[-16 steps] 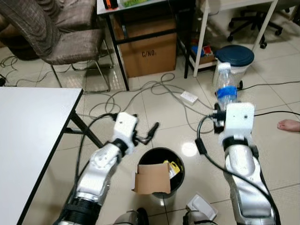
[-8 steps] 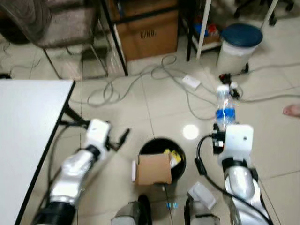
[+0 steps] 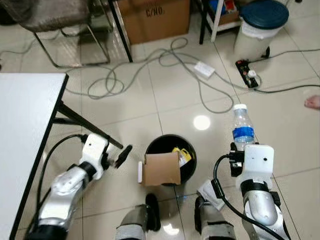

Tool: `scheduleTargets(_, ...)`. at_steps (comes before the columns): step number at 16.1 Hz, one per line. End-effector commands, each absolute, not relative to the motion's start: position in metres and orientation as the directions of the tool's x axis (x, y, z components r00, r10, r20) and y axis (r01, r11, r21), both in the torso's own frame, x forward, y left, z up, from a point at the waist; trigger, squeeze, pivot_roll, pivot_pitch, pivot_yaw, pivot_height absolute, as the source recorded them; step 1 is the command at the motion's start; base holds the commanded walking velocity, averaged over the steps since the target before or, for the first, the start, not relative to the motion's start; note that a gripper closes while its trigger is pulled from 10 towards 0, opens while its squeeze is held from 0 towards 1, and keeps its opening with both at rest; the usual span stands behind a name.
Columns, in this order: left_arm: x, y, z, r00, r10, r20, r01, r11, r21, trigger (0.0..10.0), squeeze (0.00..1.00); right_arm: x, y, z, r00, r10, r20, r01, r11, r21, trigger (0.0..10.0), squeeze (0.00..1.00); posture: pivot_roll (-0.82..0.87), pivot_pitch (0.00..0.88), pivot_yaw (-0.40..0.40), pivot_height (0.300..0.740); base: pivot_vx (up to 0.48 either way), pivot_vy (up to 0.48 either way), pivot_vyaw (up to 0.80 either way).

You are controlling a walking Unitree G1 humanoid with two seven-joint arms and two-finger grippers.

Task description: Picking trash to rubbish bin

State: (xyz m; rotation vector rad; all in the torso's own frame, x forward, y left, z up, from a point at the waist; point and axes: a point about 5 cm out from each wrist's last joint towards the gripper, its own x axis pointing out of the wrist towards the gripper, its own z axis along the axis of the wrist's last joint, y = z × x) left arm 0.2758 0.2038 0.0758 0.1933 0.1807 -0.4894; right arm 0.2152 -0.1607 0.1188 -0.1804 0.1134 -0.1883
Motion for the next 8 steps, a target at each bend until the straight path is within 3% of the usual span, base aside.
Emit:
scheduleTargets(1, 0.267, 0.218, 0.067, 0.855, -0.443, -0.27, 0.487, 0.864, 0.124, 10.0, 0.0, 0.212, -0.162, 0.118, 0.975, -0.19, -0.111, 0.168, 0.968, -0.185, 10.0, 0.0, -0.11, 0.392, 0.144, 0.74, 0.0, 0.0, 0.0)
scheduleTargets(8, 0.271, 0.238, 0.072, 0.858, -0.426, -0.287, 0.481, 0.862, 0.16, 10.0, 0.0, 0.217, -0.166, 0.121, 0.98, -0.174, -0.1, 0.155, 0.973, -0.171, 10.0, 0.0, -0.1, 0.388, 0.137, 0.74, 0.0, 0.0, 0.0)
